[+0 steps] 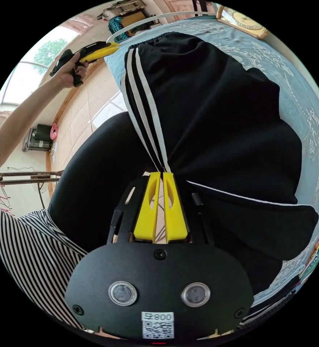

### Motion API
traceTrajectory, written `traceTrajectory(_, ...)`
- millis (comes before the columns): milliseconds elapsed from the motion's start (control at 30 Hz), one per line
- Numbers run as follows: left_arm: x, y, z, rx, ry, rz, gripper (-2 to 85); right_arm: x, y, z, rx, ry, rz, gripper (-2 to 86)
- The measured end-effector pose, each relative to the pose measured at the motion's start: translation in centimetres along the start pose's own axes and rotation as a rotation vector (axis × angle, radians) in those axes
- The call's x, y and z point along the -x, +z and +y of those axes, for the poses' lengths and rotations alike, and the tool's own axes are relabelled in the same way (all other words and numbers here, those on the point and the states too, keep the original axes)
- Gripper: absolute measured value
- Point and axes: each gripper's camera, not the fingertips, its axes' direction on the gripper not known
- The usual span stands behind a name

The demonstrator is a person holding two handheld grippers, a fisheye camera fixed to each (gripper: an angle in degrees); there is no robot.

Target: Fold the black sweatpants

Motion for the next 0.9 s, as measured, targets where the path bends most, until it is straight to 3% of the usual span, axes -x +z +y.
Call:
traceTrajectory(67,-3.9,2.1,1.5,0.093,0.116,0.079,2.1,-0.7,0.2,0.7,-0.009,0.007,0.001,1.3)
traceTrajectory(200,-12.9,10.6,7.0,0.497,0.380,0.100,0.6,-2.7,0.5,2.6,-0.039,0.063,-0.036,1.4)
traceTrajectory(300,-17.1,15.8,10.3,0.712,0.511,-0.060,0.4,-4.5,0.6,4.4,-0.066,0.108,-0.091,1.5)
traceTrajectory(533,-25.7,18.4,11.8,0.728,0.657,-0.208,0.7,-9.1,0.1,10.4,-0.125,0.213,-0.239,0.7)
traceTrajectory(733,-35.9,22.7,14.9,0.777,0.814,-0.030,2.6,-17.5,-3.4,17.8,-0.273,0.469,-0.185,1.5)
traceTrajectory(900,-43.2,28.5,17.0,0.838,0.867,-0.019,4.2,-27.1,-6.7,21.0,-0.351,0.685,-0.093,5.1)
